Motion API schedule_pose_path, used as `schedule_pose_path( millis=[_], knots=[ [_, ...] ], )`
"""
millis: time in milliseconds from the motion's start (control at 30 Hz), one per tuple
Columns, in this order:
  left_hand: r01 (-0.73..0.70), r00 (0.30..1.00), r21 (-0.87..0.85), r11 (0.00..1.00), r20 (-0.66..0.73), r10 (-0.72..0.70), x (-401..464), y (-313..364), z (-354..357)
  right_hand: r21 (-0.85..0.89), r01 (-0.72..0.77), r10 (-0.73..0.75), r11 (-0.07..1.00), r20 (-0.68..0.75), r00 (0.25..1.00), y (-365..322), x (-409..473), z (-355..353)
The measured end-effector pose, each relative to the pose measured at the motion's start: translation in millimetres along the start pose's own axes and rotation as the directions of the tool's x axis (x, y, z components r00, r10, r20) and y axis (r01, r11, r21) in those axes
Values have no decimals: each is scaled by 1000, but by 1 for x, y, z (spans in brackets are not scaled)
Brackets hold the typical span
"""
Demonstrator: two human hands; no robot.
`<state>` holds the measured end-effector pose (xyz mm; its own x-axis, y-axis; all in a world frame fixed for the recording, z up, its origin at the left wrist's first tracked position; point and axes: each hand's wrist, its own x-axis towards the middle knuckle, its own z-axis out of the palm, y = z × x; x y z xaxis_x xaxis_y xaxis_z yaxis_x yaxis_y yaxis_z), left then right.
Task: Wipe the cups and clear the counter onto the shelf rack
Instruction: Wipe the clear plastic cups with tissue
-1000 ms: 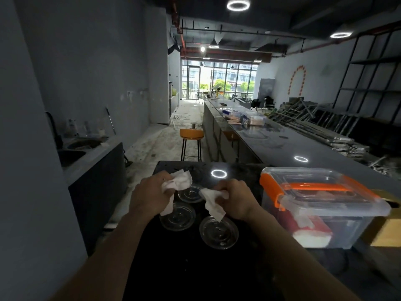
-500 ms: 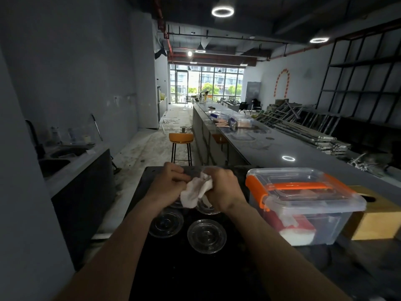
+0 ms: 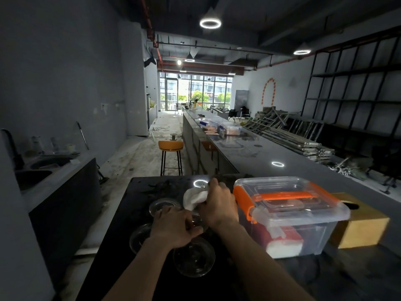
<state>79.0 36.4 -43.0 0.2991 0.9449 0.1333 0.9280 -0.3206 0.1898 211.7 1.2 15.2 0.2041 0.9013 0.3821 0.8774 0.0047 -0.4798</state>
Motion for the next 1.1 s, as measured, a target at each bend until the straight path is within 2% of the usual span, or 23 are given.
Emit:
schedule_pose_path(
  millis=[67,167,267,333,500,667,733,833,900,967,1100],
  knots=[
    [27,1000,-26,999,7,-27,-1,-4,-6,65,-22,20,998,33,999,1,1,2],
    [57,998,-167,984,12,-56,-1,-12,-10,208,-110,85,972,125,989,3,3,1],
    [52,998,-422,905,-20,-66,0,-23,-10,310,-196,123,930,238,963,7,4,-1],
    [71,995,-502,862,-25,-97,2,-27,-11,316,-218,123,923,295,948,12,7,1],
    [130,981,-556,821,-50,-190,4,-33,-4,193,-188,78,963,467,881,26,11,11],
    [63,957,-497,865,-217,-194,4,-37,-7,-4,-124,112,992,455,883,27,14,21],
    [121,942,-409,904,-240,-234,2,-42,-17,-108,-60,104,992,467,878,26,17,21],
    [323,943,-99,941,-52,-329,0,-53,-24,-158,-20,98,987,505,857,24,21,27],
    [364,931,-27,931,33,-363,-2,-56,-25,-152,-36,109,988,506,856,25,22,34],
    [373,928,-67,925,29,-372,-2,-59,-24,-144,-31,94,989,457,884,24,21,40],
    [294,924,-419,859,-105,-368,-8,-55,-30,-75,-11,38,997,361,932,26,21,45]
  ],
)
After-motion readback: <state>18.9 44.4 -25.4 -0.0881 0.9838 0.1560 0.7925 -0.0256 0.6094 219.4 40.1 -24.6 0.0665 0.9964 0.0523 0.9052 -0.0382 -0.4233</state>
